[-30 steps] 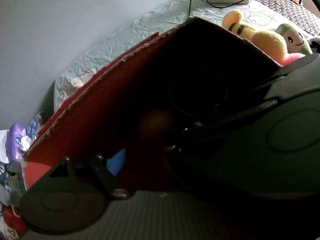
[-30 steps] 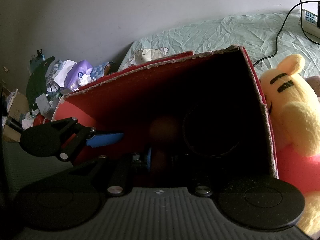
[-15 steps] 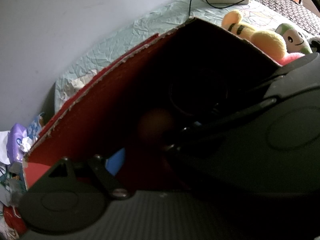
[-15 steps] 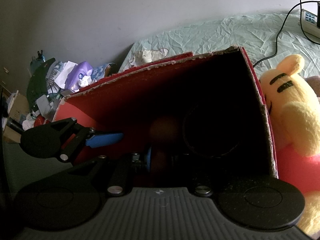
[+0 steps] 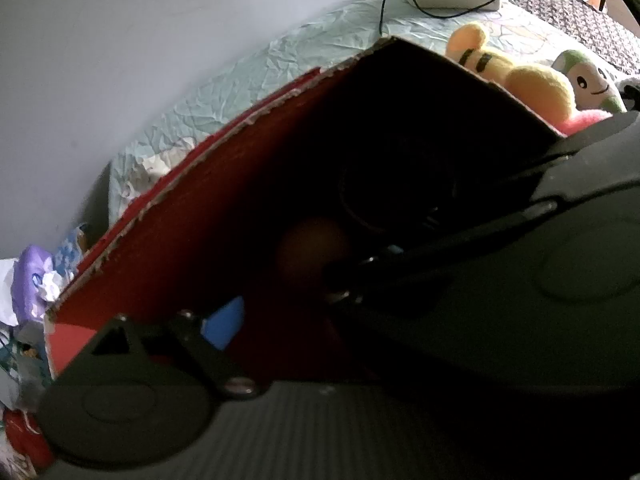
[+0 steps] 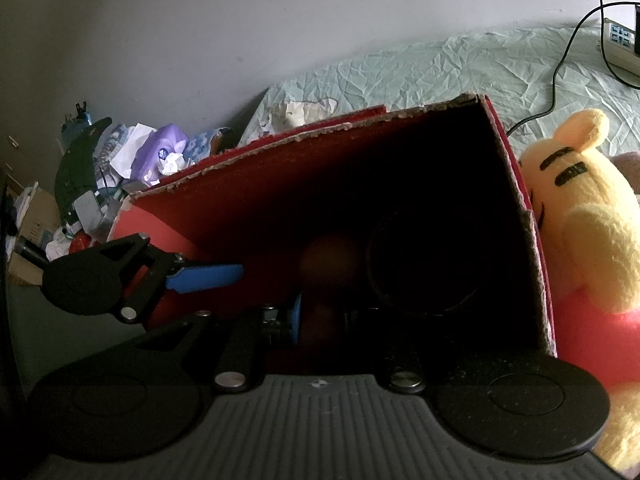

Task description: Organize objects

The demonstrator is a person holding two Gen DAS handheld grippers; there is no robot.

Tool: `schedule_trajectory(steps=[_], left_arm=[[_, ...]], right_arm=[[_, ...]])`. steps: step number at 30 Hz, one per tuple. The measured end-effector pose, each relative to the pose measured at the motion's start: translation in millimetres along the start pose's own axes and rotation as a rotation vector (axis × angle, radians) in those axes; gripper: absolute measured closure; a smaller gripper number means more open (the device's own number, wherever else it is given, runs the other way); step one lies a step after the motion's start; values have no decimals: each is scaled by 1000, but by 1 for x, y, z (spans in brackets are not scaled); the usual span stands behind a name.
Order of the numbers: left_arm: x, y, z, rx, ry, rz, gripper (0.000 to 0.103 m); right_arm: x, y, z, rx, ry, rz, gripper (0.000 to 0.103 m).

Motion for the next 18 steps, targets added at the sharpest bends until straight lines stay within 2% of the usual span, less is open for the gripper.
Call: schedule_trajectory(steps=[18], left_arm=[[1,1,-1,-1,-2,-1,12]], right_arm=[[-1,0,0,3,0,1,83]])
Point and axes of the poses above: each gripper's, at about its wrist camera, not at the fingertips, and y roughly the way its jaws point, x to its right, z to its top, the point moved 6 cm from there along y, roughly the way its jaws point, and after that the axes turned 14 degrees about x, right-handed, at the moved point
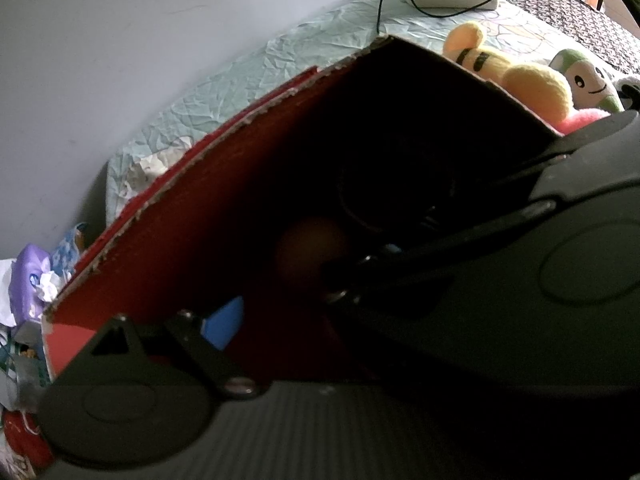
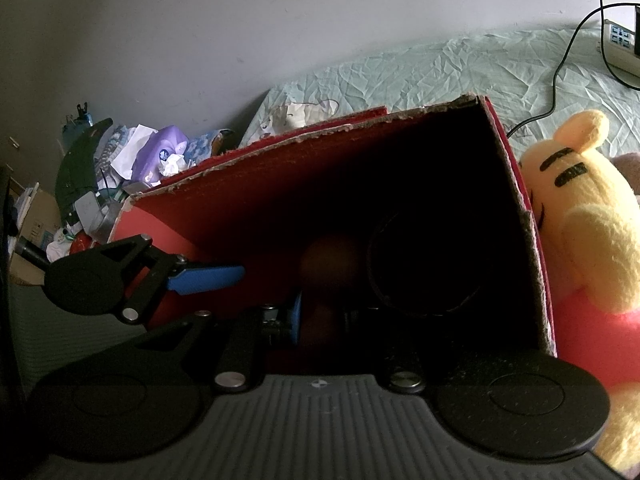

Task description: Organize objects

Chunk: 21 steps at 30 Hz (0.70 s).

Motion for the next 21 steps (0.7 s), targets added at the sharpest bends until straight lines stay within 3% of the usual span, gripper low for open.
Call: schedule_trajectory(steps=[21], left_arm=[[4,-5,-1,-2,-1,-12,12]], right_arm=[[0,0,0,1,0,-1,82]])
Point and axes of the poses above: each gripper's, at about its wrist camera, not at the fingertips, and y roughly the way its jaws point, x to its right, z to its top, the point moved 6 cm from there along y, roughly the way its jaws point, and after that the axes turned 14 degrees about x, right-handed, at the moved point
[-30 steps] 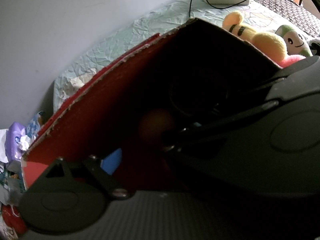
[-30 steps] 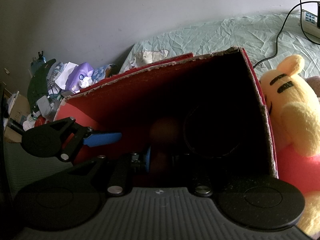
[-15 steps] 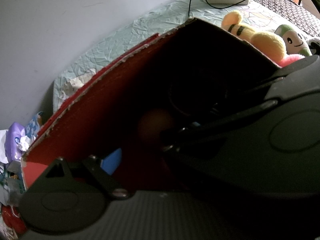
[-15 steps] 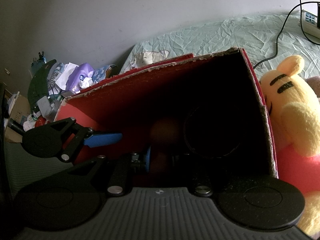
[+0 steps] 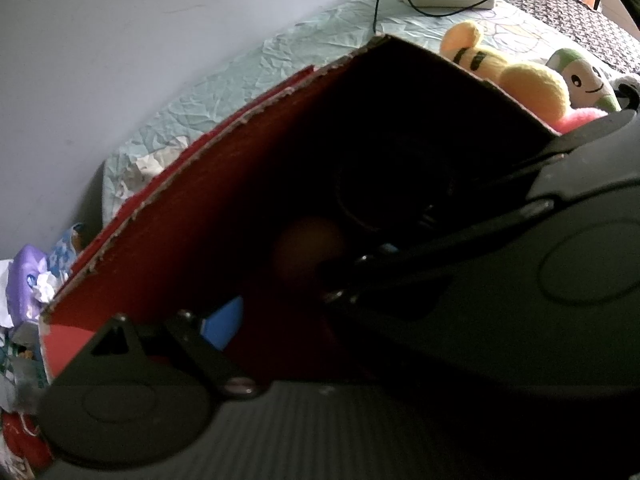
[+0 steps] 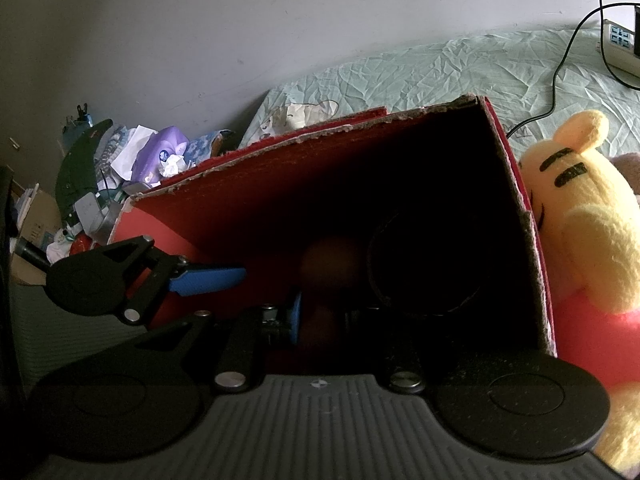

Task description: Organize objects

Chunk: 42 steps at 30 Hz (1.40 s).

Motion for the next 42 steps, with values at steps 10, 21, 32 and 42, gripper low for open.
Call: schedule_trajectory(steps=[10,21,32,42], left_arm=[[1,1,0,6,2,10,12],[0,1,0,13,3,18,11],[-3,3,0,12,1,23,11],[-6,4,0,13,4,24,11]], right_arm=[[-1,1,1,4,-5,-19,81],[1,-1,0,24,-9,-41,81],[2,-1,0,30,-7,-43,81],[2,-1,0,30,-7,-43,81]])
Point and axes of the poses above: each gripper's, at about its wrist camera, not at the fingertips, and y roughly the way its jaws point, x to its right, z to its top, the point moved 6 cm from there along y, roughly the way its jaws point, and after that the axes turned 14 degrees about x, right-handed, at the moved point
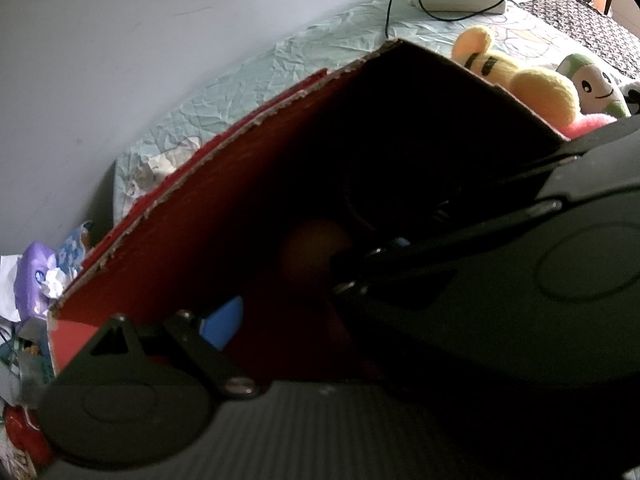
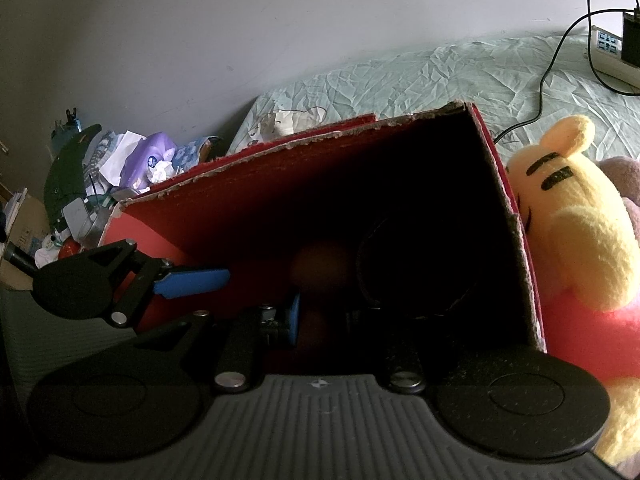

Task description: Organize objects

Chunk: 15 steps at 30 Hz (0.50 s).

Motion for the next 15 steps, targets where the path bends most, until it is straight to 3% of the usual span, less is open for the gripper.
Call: schedule_trajectory(steps=[15], left_arm=[[-4,1,-1,-3,-3,1,10]], right_arm=[[-1,0,0,0,1,-1,81]])
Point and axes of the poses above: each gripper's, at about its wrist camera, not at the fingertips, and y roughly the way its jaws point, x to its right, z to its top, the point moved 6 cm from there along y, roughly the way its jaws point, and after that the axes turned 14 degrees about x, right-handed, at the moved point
